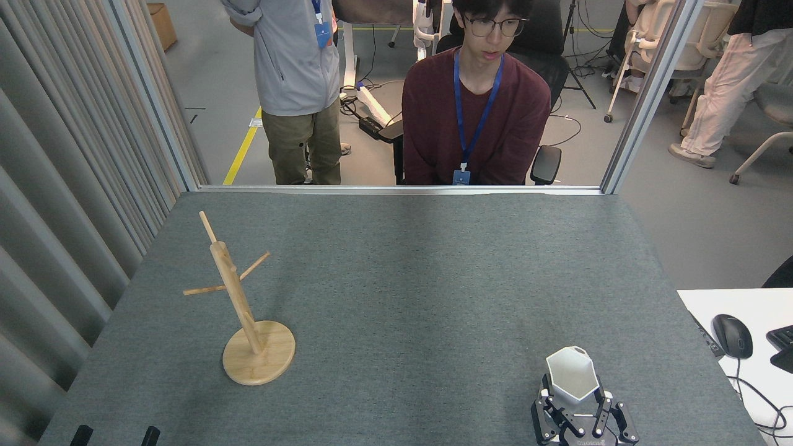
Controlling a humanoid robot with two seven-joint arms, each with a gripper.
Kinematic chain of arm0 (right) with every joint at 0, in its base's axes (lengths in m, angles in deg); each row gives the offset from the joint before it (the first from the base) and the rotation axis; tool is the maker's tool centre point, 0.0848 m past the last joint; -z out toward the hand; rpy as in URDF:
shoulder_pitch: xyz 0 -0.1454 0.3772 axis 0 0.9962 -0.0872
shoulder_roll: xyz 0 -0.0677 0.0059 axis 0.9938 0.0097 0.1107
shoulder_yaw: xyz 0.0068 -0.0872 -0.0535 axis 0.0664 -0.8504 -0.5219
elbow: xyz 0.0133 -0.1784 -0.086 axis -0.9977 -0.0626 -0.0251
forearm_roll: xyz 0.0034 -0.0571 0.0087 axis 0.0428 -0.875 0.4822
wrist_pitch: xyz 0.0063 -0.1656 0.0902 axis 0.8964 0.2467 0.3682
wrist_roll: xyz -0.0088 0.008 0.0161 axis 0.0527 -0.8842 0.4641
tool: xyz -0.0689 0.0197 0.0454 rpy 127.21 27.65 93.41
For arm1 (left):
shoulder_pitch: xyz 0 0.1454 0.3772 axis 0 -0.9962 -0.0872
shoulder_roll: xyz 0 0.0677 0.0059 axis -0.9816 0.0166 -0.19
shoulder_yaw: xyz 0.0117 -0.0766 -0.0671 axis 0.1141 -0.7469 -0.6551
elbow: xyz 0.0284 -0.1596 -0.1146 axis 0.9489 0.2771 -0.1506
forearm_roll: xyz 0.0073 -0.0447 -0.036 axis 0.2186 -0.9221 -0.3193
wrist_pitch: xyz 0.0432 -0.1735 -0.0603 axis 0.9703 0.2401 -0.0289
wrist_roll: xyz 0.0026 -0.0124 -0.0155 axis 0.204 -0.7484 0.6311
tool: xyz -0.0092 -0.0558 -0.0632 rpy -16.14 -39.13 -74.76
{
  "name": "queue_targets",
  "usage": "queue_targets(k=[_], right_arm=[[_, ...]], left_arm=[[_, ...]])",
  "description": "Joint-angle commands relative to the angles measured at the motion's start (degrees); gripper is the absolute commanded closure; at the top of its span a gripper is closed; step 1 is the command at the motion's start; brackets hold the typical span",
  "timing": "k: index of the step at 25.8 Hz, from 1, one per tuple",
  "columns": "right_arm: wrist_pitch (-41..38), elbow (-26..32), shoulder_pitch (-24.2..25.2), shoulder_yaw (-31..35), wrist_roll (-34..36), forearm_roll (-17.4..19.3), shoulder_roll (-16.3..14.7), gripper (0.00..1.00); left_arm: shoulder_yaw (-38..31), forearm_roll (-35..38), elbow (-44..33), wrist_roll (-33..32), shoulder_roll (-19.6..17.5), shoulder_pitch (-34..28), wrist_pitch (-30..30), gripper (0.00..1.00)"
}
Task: Hang cup on storage rack
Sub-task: 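Grasp the white cup with the right gripper and lift it toward the center, then bring the left gripper to the cup and take it from the right gripper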
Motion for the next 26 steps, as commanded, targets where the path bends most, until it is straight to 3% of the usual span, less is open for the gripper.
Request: queue_targets(k=[1, 5, 7, 10, 15, 20, 26], right_arm=[[0.1, 1.2, -0.3, 0.0, 0.0, 0.1, 0.4, 0.47], [0.0, 9.5, -4.2, -0.7, -0.4, -1.1, 1.0, 0.47], [0.0, 12.3, -5.2, -4.3, -0.4, -4.8, 2.0, 0.48], [0.1, 15.0, -5.3, -11.4, -0.4, -10.3, 7.0, 0.48], [1.2, 16.6, -2.1, -20.8, -0.3, -18.2, 11.5, 0.48], [4.8, 14.5, -0.9, -29.0, -0.1, -20.7, 12.1, 0.48], [5.3, 13.3, -0.9, -30.9, 0.0, -21.0, 12.2, 0.48]], left_arm=[[1.7, 0.9, 0.5, 0.0, -0.3, 2.7, 0.0, 0.0], [11.4, 11.9, 3.8, 0.1, -0.5, 6.3, -0.1, 0.0], [16.6, 17.6, 5.4, 0.1, 0.2, 7.7, -0.1, 0.0], [23.0, 22.3, 5.5, 0.1, 1.6, 8.4, 0.7, 0.0], [26.4, 26.7, 5.6, -0.4, 4.4, 9.2, 2.7, 0.0], [27.1, 26.8, 5.0, -0.6, 4.8, 9.2, 2.7, 0.0], [30.0, 26.9, 4.0, -0.7, 6.1, 9.4, 2.7, 0.0]])
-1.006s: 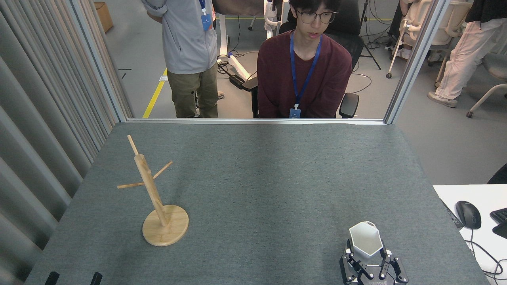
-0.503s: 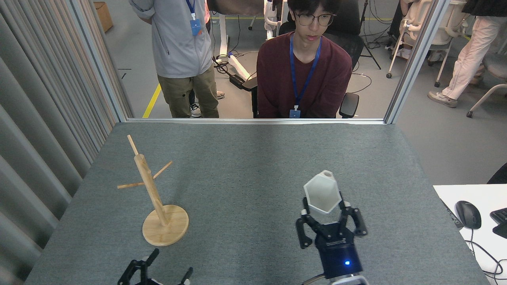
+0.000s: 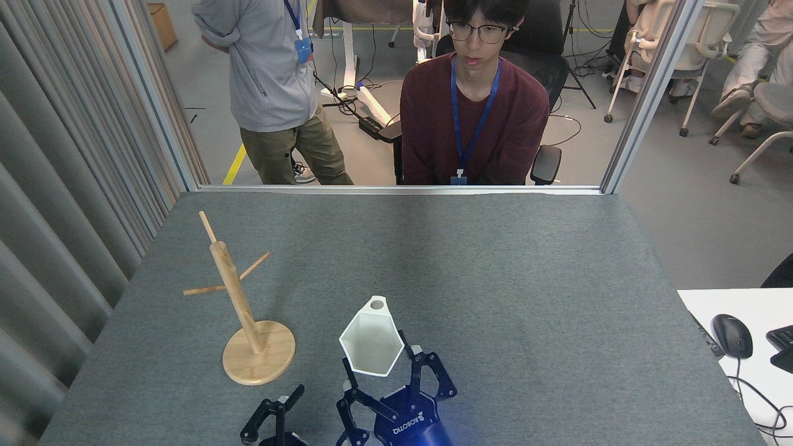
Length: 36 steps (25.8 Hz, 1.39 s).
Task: Hang cup on storage rack
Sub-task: 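Bring the left gripper to the cup and take it from the right gripper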
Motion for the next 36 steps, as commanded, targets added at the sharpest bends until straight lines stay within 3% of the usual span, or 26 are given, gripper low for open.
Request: queue_targets(k=[1, 15, 16, 19, 20, 22, 23, 24, 28, 33, 35, 36], right_arm=[[0.2, -0.7, 0.2, -1.1, 0.1, -0.2, 0.1, 0.48], [1.5, -1.9, 4.6, -6.8, 1.5, -4.0, -0.3, 0.47], [1.7, -2.0, 4.9, -6.8, 1.5, -4.1, -0.3, 0.47], [1.9, -2.0, 5.1, -6.7, 1.6, -4.0, -0.4, 0.46], [2.1, -2.1, 5.1, -6.6, 1.6, -4.0, -0.4, 0.44], [2.4, -2.0, 5.1, -6.5, 1.7, -3.9, -0.4, 0.31], [2.6, -2.0, 5.1, -6.5, 1.8, -3.8, -0.5, 0.06], [2.7, -1.9, 5.1, -6.5, 2.4, -3.8, -0.4, 0.0], [2.5, 0.3, 5.1, -6.7, 3.3, -3.6, -0.2, 0.0], [2.3, 7.1, 3.4, -7.8, 3.4, -3.2, 0.6, 0.0], [4.6, 8.1, -0.2, -7.0, 2.6, -0.4, 1.4, 0.0], [8.2, 8.1, -2.5, -5.5, 2.1, 3.0, 1.8, 0.0]], left_arm=[[1.7, 0.4, -0.4, -0.2, 0.9, 0.7, 0.0, 0.0], [3.5, 2.2, -0.2, -0.3, 2.1, 4.1, 0.2, 0.02], [3.5, 2.2, -0.3, -0.2, 2.1, 4.2, 0.2, 0.13], [3.5, 2.4, -0.4, -0.2, 2.1, 4.4, 0.4, 0.63], [3.6, 2.5, -0.4, -0.2, 2.1, 4.6, 0.5, 0.69], [3.6, 2.6, -0.3, -0.2, 2.1, 5.0, 0.7, 0.71], [3.6, 2.7, -0.3, -0.2, 2.1, 5.1, 0.7, 0.71], [3.6, 2.7, -0.2, -0.2, 2.1, 5.1, 0.7, 0.71], [3.6, 2.8, -0.2, -0.2, 2.1, 5.2, 0.8, 0.7], [3.9, 3.3, 0.2, -0.1, 2.1, 5.2, 1.1, 0.7], [4.1, 4.1, 0.3, 0.0, 2.1, 4.9, 1.5, 0.7], [4.3, 4.1, 0.3, 0.0, 2.1, 4.8, 2.2, 0.7]])
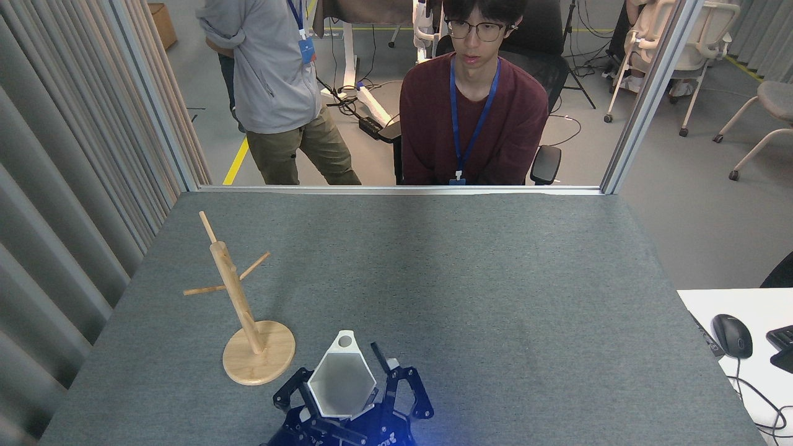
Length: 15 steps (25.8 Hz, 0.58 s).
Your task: Hang cup on storage rack
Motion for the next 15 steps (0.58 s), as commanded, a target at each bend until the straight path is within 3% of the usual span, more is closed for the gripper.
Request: queue_targets(k=[1, 2, 4, 6, 8, 9, 12, 15], right_arm=[[7.9, 1.2, -6.7, 4.6, -2.4, 9.1, 1.3, 0.0], [10.7, 0.3, -9.0, 9.0, -4.3, 14.4, 1.5, 0.0], [10.3, -2.9, -10.6, 16.1, -7.1, 19.0, 1.2, 0.0], [6.5, -4.8, -9.0, 19.3, -7.8, 17.0, -1.7, 0.0], [2.7, -4.5, -2.5, 19.7, -7.7, 15.4, -8.3, 0.0], [2.2, -3.9, 0.5, 20.0, -7.3, 15.4, -9.6, 0.0], [1.7, -2.6, 6.2, 24.0, -3.7, 15.7, -9.6, 0.0], [1.1, -2.8, 8.7, 27.2, -2.7, 15.9, -9.5, 0.0]], left_arm=[[0.7, 0.6, 0.2, 0.1, 0.0, -0.4, 1.7, 0.7], [0.8, 0.6, 0.1, 0.2, -0.2, -0.6, 2.3, 0.7], [0.7, 0.6, -0.1, 0.2, -0.3, -1.1, 2.7, 0.7], [0.0, 0.4, -0.4, 0.6, -0.5, -2.0, 3.1, 0.7], [-1.9, 0.1, -0.7, 0.7, -0.7, -2.4, 4.6, 0.7], [-3.8, -0.1, -1.2, 0.7, -0.8, -2.4, 4.9, 0.7], [-10.5, -1.5, -4.0, 0.8, -1.0, -3.7, 4.5, 0.7], [-17.1, -3.8, -6.3, 1.3, -1.9, -5.1, 4.5, 0.7]])
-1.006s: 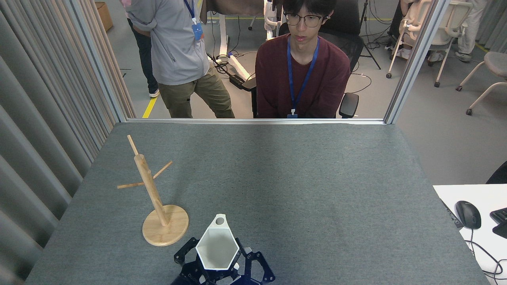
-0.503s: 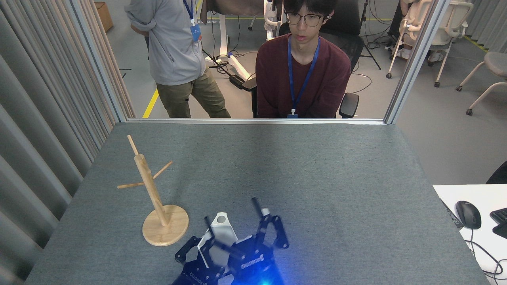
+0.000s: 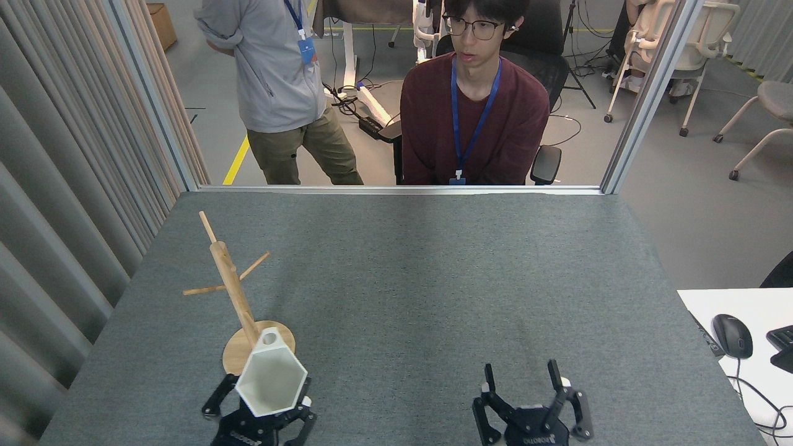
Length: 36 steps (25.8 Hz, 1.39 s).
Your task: Hang cup on storage rack
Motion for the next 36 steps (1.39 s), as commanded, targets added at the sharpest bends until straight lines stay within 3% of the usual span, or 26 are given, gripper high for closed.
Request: queue_targets(k=[1, 4, 6, 9, 12, 19, 26, 27, 28, 29, 36], right_arm=[[-0.8, 0.2, 3.3, 3.2, 1.6, 0.3, -0.4, 0.0], [-0.8, 0.1, 3.3, 3.2, 1.6, 0.4, -0.4, 0.0], [-0.7, 0.1, 3.2, 3.2, 1.6, 0.4, -0.3, 0.0], [-0.7, 0.1, 3.2, 3.2, 1.6, 0.4, -0.3, 0.0], [-0.5, 0.1, 3.2, 3.4, 1.6, 0.4, -0.3, 0.0], [-0.6, -0.2, 3.3, 4.2, 1.6, 2.2, -0.5, 0.0], [-0.6, -0.8, 3.0, 4.2, 1.8, 2.6, -0.3, 0.0], [-0.7, -0.8, 3.0, 4.2, 1.9, 2.8, -0.3, 0.0], [-0.7, -0.8, 3.0, 4.2, 1.9, 2.8, -0.3, 0.0], [-0.7, -0.8, 3.0, 4.2, 1.9, 3.1, -0.3, 0.0], [-0.8, -1.1, 2.9, 4.1, 2.0, 3.9, -0.4, 0.0]], left_arm=[[-8.9, -2.2, -2.3, 1.0, -0.8, -1.5, 0.4, 0.7], [-17.2, -1.5, -1.5, 1.9, -0.9, -0.3, 2.6, 0.7], [-19.3, 1.1, 0.6, 2.4, -1.9, 1.5, 6.0, 0.7], [-19.3, 11.0, 3.9, 6.1, -5.0, 4.7, 10.8, 0.7], [-18.9, 17.7, 7.8, 7.4, -4.6, 8.8, 12.7, 0.7], [-16.3, 23.6, 13.9, 7.4, -4.5, 15.0, 13.1, 0.7], [-12.5, 27.5, 17.4, 7.5, -4.5, 16.1, 16.3, 0.69], [-12.1, 27.8, 17.8, 7.5, -4.5, 16.1, 16.7, 0.6], [-11.9, 27.8, 18.2, 7.4, -4.3, 16.1, 17.3, 0.35], [-11.9, 27.8, 18.8, 7.4, -4.2, 16.3, 17.7, 0.03], [-12.4, 28.4, 21.5, 7.3, -4.1, 17.6, 17.8, 0.0]])
